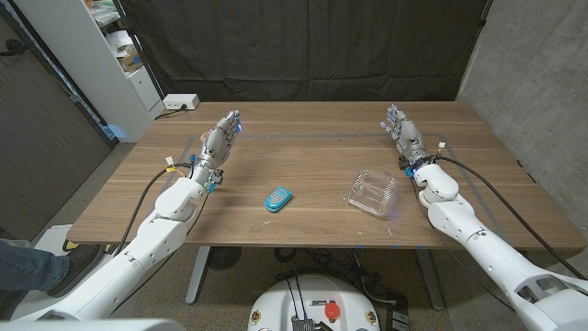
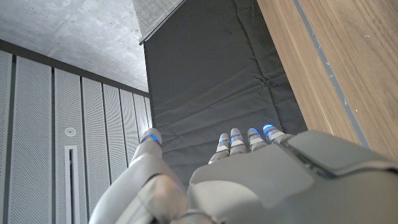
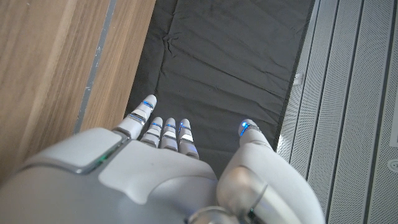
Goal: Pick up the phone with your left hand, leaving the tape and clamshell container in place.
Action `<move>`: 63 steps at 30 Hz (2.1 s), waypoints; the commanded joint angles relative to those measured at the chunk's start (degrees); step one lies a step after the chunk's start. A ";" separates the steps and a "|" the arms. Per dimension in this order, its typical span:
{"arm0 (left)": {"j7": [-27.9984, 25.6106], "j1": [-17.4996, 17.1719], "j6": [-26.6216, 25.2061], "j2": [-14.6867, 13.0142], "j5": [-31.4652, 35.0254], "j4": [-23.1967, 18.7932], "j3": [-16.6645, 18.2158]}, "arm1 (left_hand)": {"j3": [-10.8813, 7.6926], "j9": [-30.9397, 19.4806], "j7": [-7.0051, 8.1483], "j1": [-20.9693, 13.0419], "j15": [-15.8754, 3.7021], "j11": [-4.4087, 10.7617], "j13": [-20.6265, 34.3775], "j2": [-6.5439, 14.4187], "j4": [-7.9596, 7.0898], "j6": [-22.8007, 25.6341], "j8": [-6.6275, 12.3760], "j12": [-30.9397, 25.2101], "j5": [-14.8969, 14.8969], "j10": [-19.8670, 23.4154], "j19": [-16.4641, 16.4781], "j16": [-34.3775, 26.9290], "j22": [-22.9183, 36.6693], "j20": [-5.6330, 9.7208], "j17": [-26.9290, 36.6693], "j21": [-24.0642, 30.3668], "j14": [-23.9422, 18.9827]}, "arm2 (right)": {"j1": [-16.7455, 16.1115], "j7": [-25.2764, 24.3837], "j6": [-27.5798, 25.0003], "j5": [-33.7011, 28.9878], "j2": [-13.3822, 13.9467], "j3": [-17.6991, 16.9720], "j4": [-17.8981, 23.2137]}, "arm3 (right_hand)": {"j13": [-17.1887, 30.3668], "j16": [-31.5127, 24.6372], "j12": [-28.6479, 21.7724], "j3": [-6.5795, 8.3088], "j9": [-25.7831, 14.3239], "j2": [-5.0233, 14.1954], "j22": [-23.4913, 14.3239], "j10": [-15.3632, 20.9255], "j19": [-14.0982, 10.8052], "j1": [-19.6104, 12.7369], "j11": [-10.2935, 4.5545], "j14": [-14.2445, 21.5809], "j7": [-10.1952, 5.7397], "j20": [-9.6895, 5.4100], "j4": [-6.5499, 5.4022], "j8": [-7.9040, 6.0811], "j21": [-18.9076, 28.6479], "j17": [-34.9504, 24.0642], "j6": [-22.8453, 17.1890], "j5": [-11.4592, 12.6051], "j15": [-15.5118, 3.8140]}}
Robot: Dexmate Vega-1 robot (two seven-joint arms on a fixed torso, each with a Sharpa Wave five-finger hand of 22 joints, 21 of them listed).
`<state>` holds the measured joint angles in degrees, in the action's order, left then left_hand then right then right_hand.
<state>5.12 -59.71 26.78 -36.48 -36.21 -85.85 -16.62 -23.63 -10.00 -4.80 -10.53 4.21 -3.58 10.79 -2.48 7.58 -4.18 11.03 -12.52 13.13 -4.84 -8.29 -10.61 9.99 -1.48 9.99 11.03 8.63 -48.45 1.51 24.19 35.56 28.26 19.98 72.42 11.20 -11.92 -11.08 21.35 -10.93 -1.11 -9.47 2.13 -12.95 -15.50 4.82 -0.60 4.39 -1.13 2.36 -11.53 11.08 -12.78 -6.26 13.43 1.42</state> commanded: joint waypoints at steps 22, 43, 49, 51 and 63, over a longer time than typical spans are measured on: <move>-3.35 -3.75 8.49 -1.66 9.08 -0.97 1.84 | -0.26 -0.28 -0.12 -0.79 -0.23 0.09 0.25 0.13 0.31 0.95 0.22 -0.21 -0.35 0.72 -0.18 -0.36 0.20 -0.68 0.31 0.24 -0.45 | -1.08 -1.69 1.03 -1.08 -0.17 -0.14 1.72 | -0.04 -0.17 -0.31 -0.09 -0.17 0.71 -0.24 -0.10 -0.49 -0.21 0.32 0.47 0.18 0.20 0.34 -0.10 0.07 0.07 -0.61 -0.06 0.11; -6.52 -6.85 12.20 -2.24 13.45 -2.02 3.76 | -0.25 -0.28 0.21 -1.11 -0.36 0.34 0.26 0.30 0.34 1.40 0.23 -0.16 -0.59 0.87 -0.14 -0.35 0.21 -0.95 0.31 0.24 -0.71 | -0.02 -1.26 0.42 -1.15 0.11 -0.12 1.46 | -0.05 -0.14 -0.30 -0.15 -0.17 0.78 -0.24 -0.11 -0.52 -0.14 0.29 0.54 0.23 0.29 0.43 -0.06 0.01 0.15 -0.66 -0.06 0.18; -7.47 -8.10 12.71 -2.68 14.76 -2.69 4.53 | -0.25 -0.27 0.29 -1.23 -0.42 0.46 0.26 0.36 0.36 1.61 0.26 -0.18 -0.66 1.02 -0.11 -0.34 0.21 -1.17 0.31 0.25 -0.79 | 0.12 -1.09 0.15 -0.73 -0.02 -0.18 1.28 | -0.06 -0.14 -0.35 -0.16 -0.16 0.82 -0.24 0.02 -0.53 -0.13 0.52 0.57 0.20 0.33 0.46 -0.05 -0.01 0.17 -0.69 -0.06 0.20; -7.00 -8.22 12.69 -2.85 14.31 -2.67 4.48 | -0.25 -0.27 0.28 -1.26 -0.43 0.49 0.26 0.37 0.36 1.65 0.26 -0.17 -0.67 1.01 -0.09 -0.34 0.21 -1.22 0.31 0.25 -0.80 | 0.26 -0.83 0.34 -0.84 -0.01 -0.09 0.97 | -0.06 -0.14 -0.34 -0.17 -0.16 0.83 -0.24 -0.01 -0.53 -0.11 0.53 0.58 0.17 0.37 0.46 -0.05 -0.01 0.17 -0.70 -0.06 0.23; -10.85 -9.11 14.76 -2.33 21.00 -1.34 5.38 | -0.27 -0.26 0.60 -1.47 -0.53 0.61 0.27 0.48 0.39 1.87 0.25 -0.14 -0.74 1.07 -0.11 -0.33 0.21 -1.48 0.31 0.24 -0.94 | 0.29 -0.86 0.64 -0.94 -0.27 0.04 0.81 | -0.06 -0.10 -0.32 -0.21 -0.16 0.85 -0.24 -0.05 -0.54 -0.06 0.22 0.56 0.07 0.22 0.52 -0.03 -0.04 0.21 -0.75 -0.06 0.13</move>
<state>-3.85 -67.85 39.89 -38.88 -18.97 -88.02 -11.86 -23.63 -10.00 -4.39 -11.45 3.78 -3.01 10.79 -2.00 7.58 -2.54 11.03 -12.52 12.48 -3.88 -8.21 -10.61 9.99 -2.61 9.99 11.03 7.83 -48.20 0.70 24.60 34.63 28.22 19.90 73.32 11.20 -11.92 -11.08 21.11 -10.94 -0.51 -9.46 2.13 -13.25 -15.49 4.82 -0.40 4.71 -0.81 2.60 -11.53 11.08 -12.52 -6.56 13.43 1.63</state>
